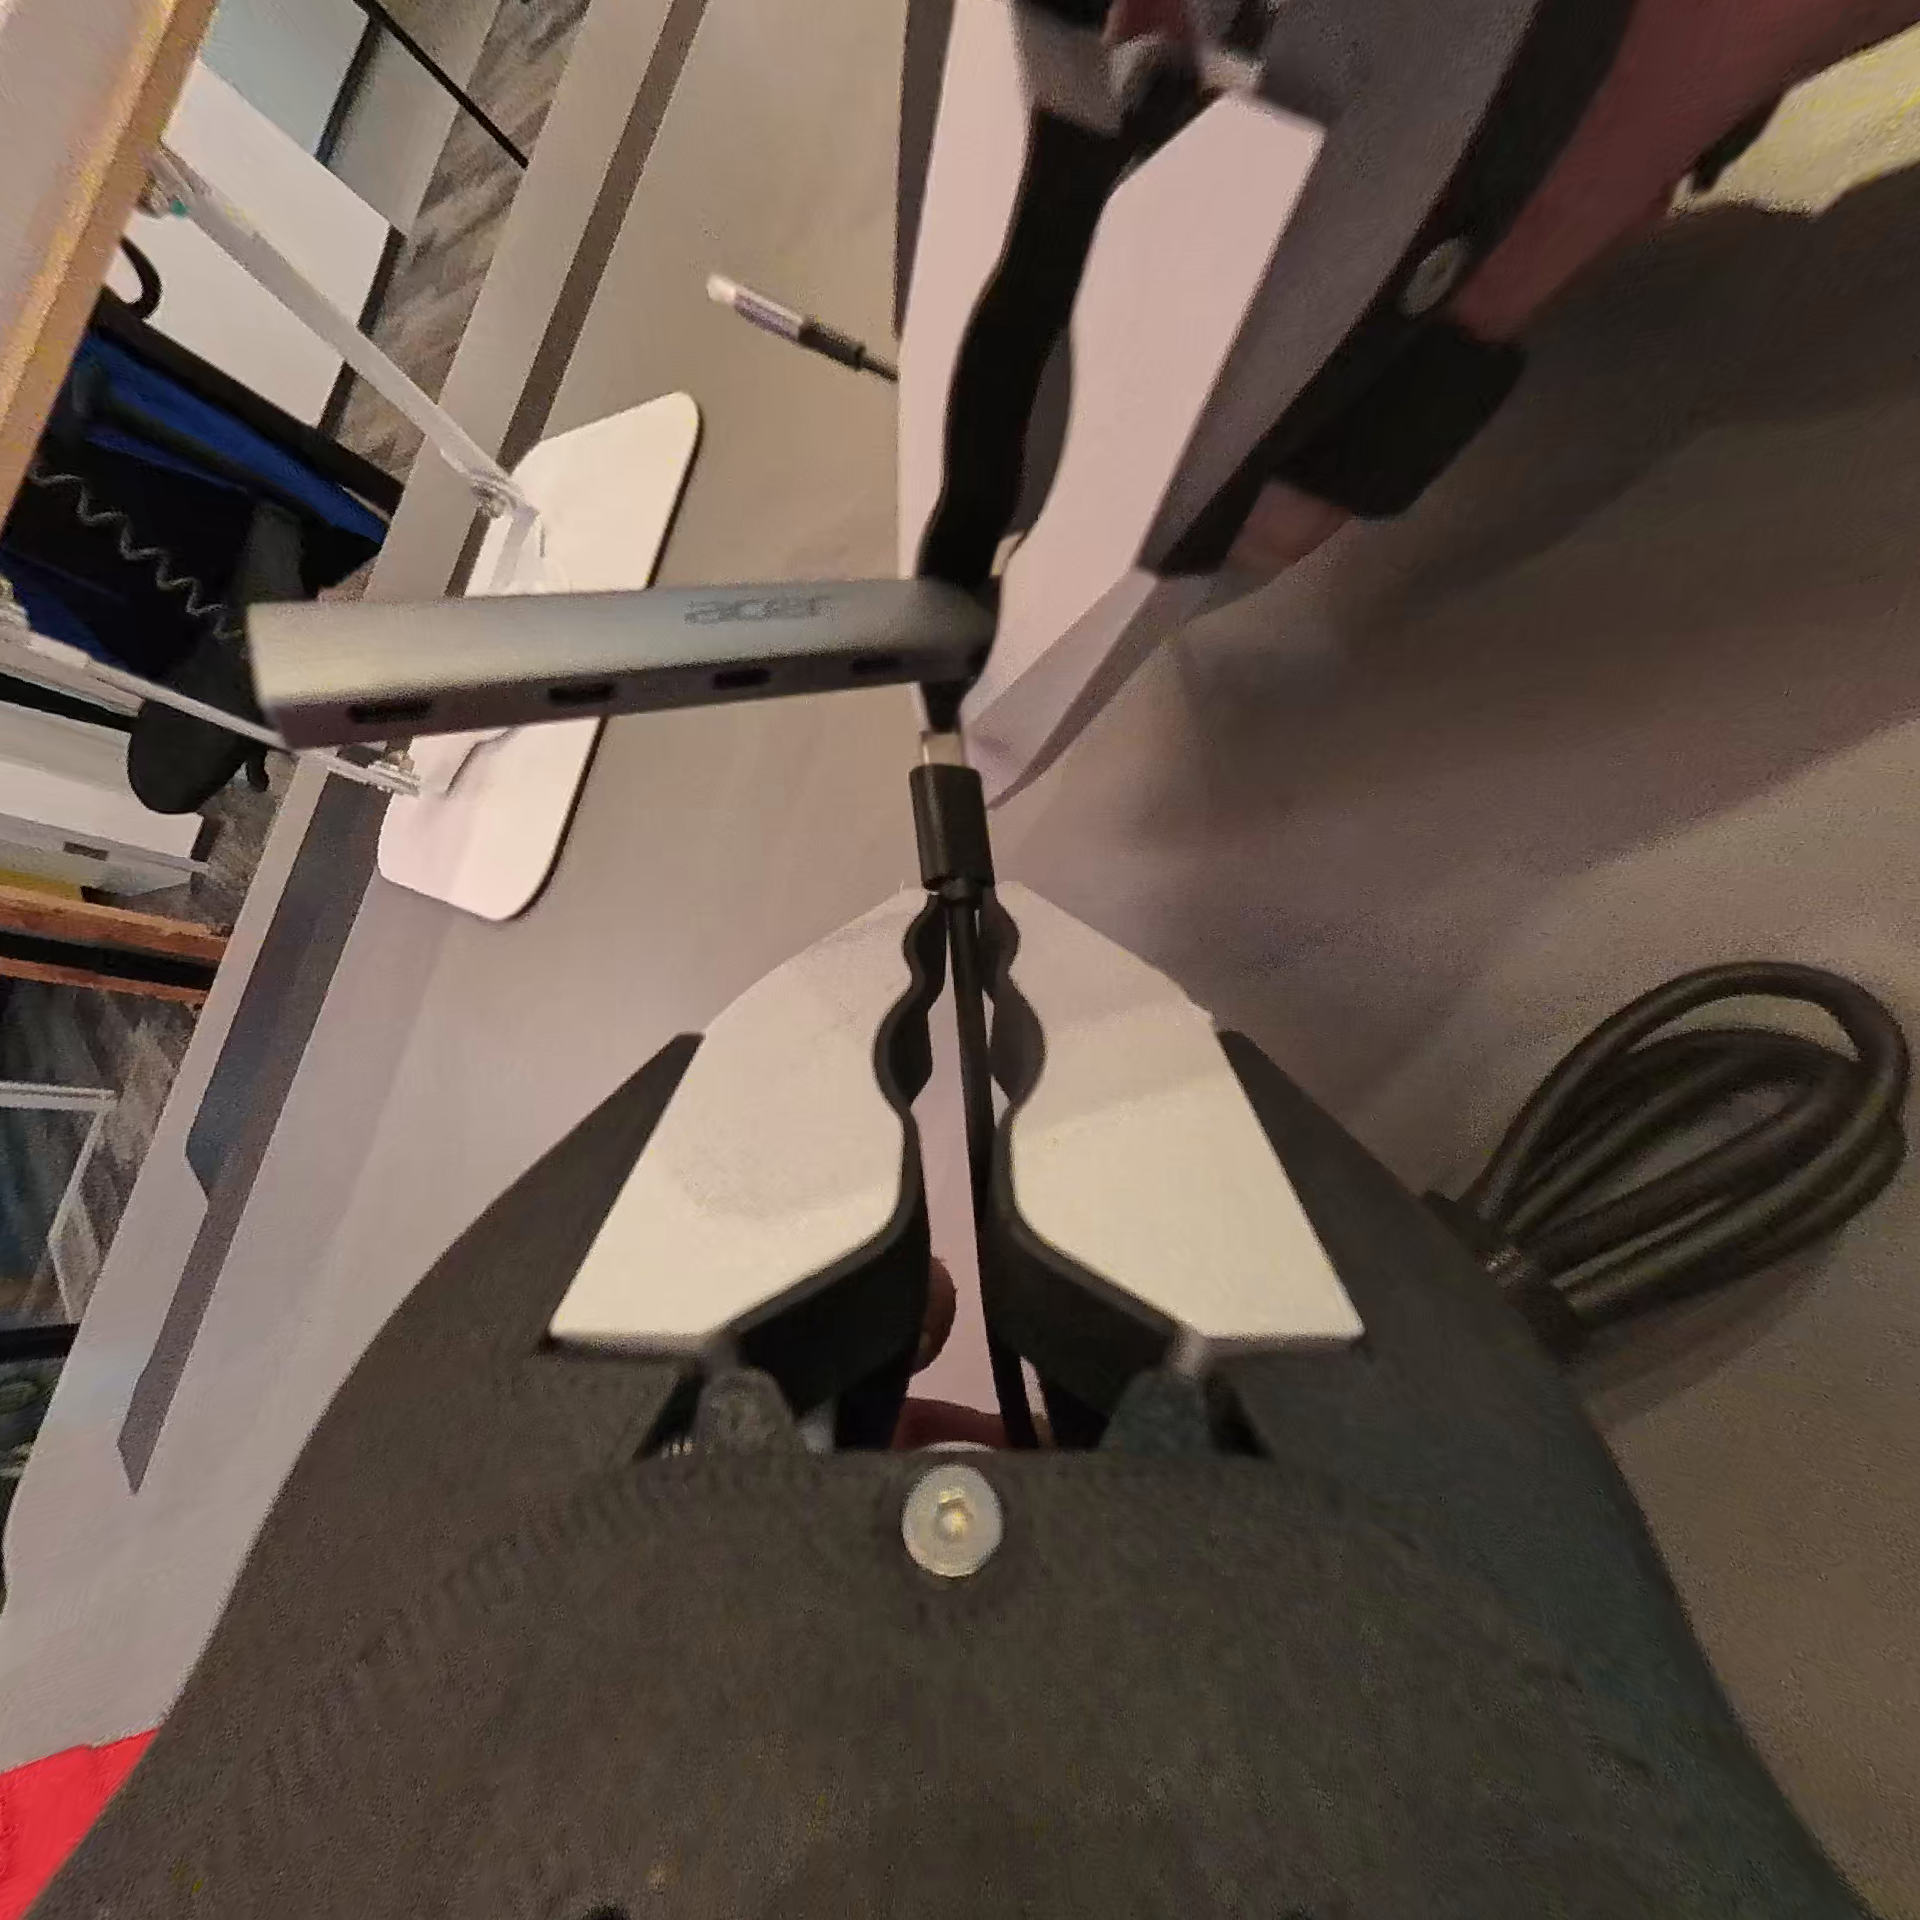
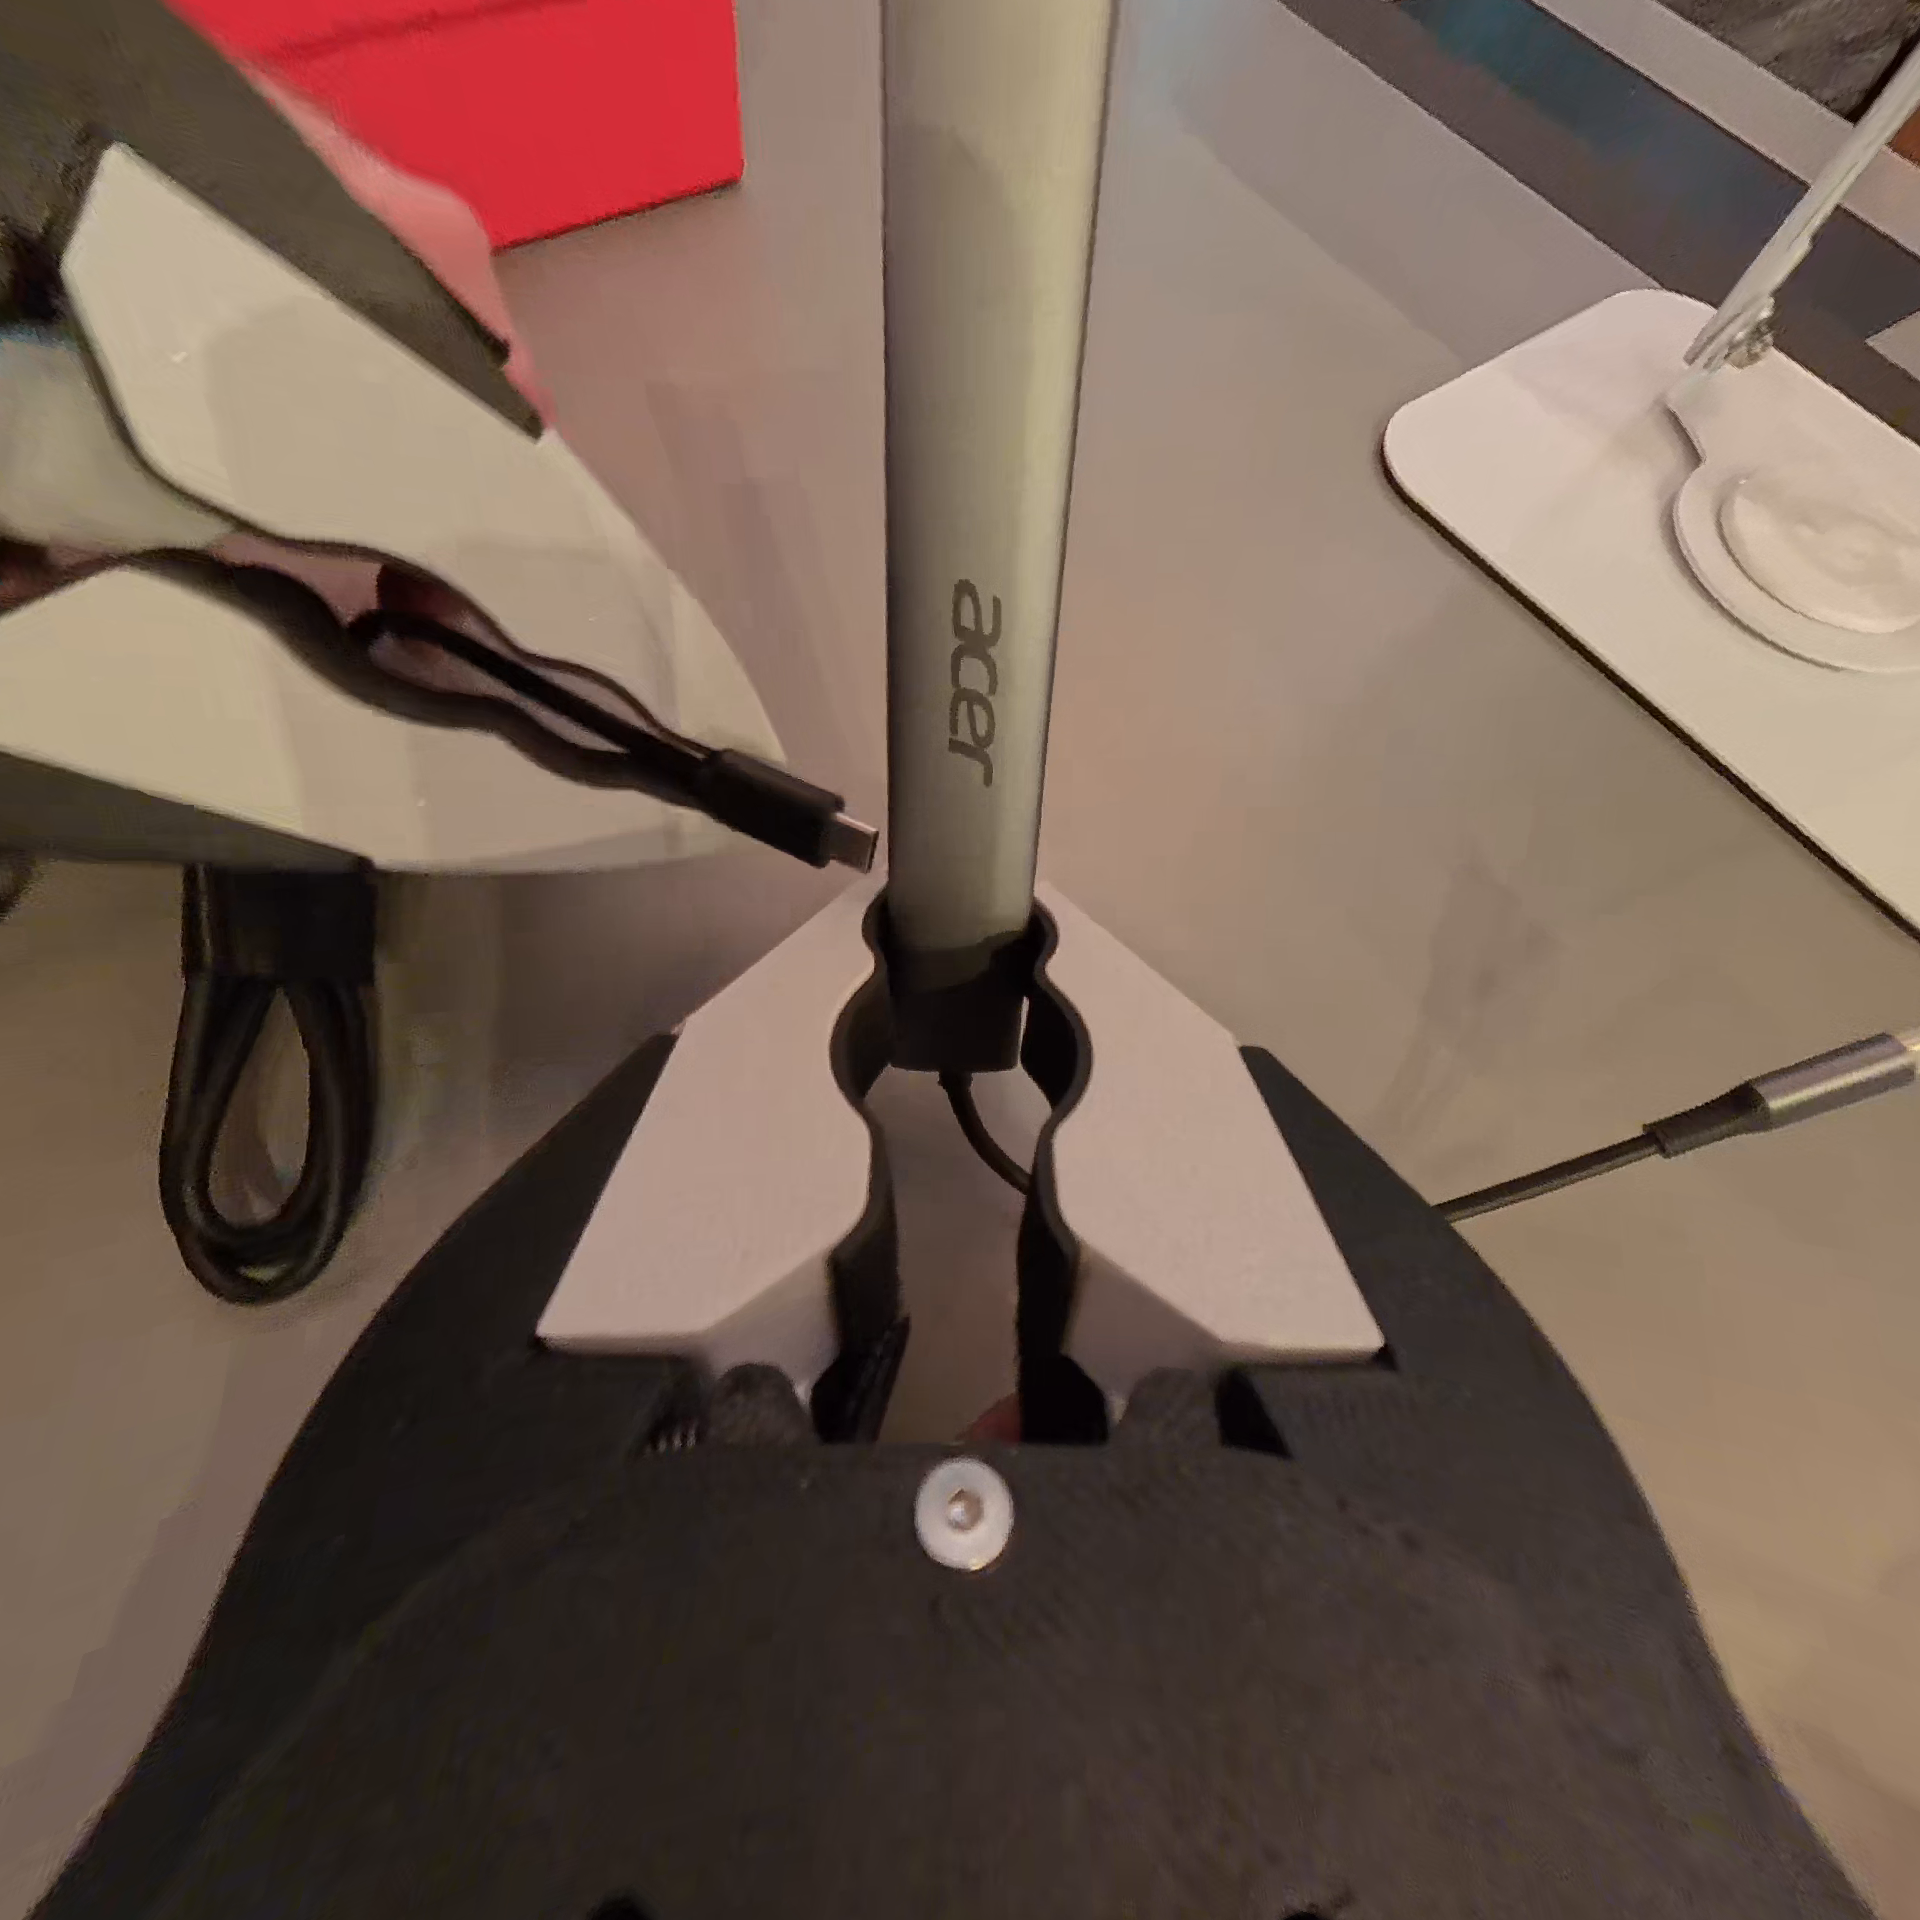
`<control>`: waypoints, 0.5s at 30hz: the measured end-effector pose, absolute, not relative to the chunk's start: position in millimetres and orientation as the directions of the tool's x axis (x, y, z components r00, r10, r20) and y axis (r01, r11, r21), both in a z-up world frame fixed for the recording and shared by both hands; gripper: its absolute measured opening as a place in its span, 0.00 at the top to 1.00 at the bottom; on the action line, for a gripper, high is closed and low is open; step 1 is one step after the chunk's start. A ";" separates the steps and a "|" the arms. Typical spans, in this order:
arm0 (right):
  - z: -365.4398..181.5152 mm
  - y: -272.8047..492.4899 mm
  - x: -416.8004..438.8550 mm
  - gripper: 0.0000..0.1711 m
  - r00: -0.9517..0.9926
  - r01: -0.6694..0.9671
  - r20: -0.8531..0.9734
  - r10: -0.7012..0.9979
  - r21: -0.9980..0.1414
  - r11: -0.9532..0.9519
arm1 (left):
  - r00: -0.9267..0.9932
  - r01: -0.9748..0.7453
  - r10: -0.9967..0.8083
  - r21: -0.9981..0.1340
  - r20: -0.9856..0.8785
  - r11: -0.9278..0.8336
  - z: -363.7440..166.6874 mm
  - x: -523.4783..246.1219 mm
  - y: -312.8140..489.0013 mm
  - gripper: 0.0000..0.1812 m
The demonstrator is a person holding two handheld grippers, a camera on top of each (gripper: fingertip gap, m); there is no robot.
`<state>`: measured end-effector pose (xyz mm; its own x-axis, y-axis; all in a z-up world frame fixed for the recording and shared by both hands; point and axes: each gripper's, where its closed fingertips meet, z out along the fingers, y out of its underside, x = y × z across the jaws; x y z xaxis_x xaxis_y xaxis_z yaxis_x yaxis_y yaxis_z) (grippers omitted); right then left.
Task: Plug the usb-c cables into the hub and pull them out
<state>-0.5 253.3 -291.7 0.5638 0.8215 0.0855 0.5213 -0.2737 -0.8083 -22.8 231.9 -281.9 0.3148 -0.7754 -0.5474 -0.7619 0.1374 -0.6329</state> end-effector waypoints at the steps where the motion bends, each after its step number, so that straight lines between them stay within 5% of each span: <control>1: -290.7 255.0 -1.5 0.91 0.571 0.510 0.071 0.818 -0.811 -0.286 | 0.322 -0.758 -0.771 -0.638 -0.550 0.138 -280.3 -21.6 231.7 0.97; 15: -290.1 258.5 -2.2 0.91 0.571 0.461 -0.036 0.820 -0.812 -0.357 | 0.314 -0.715 -0.699 -0.644 -0.643 0.272 -273.3 -11.8 232.5 0.95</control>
